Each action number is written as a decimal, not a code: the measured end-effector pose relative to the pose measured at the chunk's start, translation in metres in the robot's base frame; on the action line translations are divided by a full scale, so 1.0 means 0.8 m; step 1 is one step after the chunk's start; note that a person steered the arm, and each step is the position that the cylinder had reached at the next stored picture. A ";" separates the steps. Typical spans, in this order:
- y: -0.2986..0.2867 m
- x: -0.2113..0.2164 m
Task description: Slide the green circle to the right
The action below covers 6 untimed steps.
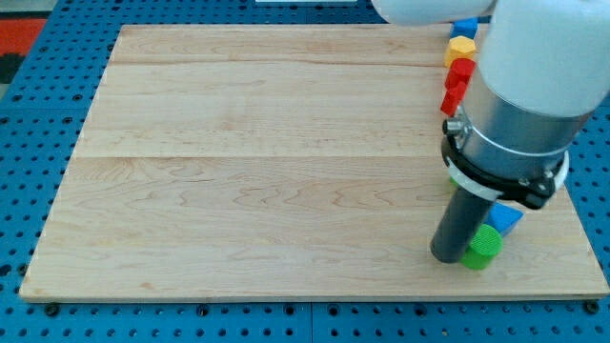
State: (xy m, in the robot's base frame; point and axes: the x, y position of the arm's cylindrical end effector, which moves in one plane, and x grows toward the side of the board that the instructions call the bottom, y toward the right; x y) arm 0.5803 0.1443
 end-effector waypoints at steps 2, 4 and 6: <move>0.019 0.040; 0.039 0.047; 0.108 0.047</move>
State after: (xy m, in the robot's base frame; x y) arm 0.6180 0.2306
